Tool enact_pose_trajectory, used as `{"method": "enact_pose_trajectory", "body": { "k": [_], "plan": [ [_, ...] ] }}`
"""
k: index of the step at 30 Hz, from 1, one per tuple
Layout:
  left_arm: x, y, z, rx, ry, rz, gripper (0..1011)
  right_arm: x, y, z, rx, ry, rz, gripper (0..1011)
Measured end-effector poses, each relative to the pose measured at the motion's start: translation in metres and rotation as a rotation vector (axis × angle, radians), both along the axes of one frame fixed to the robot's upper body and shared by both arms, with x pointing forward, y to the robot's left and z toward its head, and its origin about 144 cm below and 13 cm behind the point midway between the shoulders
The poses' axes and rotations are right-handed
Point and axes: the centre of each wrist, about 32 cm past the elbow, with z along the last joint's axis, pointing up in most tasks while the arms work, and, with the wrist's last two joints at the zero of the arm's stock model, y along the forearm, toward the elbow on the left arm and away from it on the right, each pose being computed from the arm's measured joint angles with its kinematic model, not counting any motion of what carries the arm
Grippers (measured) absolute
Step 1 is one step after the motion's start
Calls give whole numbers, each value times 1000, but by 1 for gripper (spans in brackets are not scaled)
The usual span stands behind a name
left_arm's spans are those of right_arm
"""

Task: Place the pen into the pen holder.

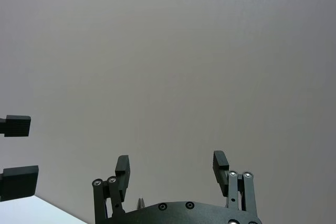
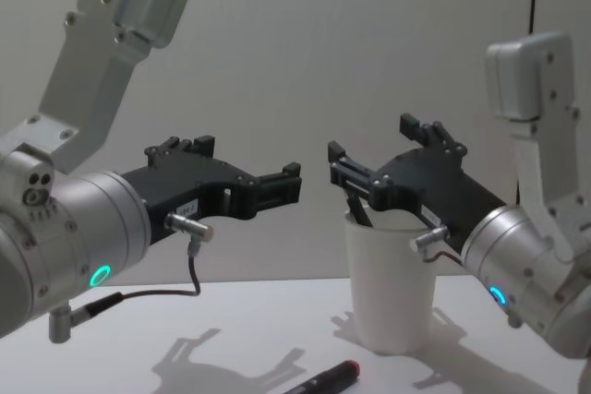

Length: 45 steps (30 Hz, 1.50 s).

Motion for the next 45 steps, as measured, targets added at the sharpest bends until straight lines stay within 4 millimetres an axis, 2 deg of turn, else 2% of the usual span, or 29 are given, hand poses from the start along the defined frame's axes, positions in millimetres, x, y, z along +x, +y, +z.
{"method": "enact_pose_trajectory", "body": {
  "k": [3,10,25,29,38,45],
  "plan": [
    [0,0,0,0,0,0,1001,-1,-2,3,13,2,-7,1001],
    [0,0,0,0,0,0,1001,-5,-10,11,45,5,-31,1001],
    [0,0,0,0,0,0,1001,-30,-41,29,100,24,-109,1001],
    [0,0,0,0,0,0,1001,-39,-48,31,107,39,-129,1001],
    [0,0,0,0,0,0,1001,-42,-50,31,108,56,-133,1001],
    [0,0,0,0,0,0,1001,-56,-60,34,108,119,-150,1001]
  ]
}}
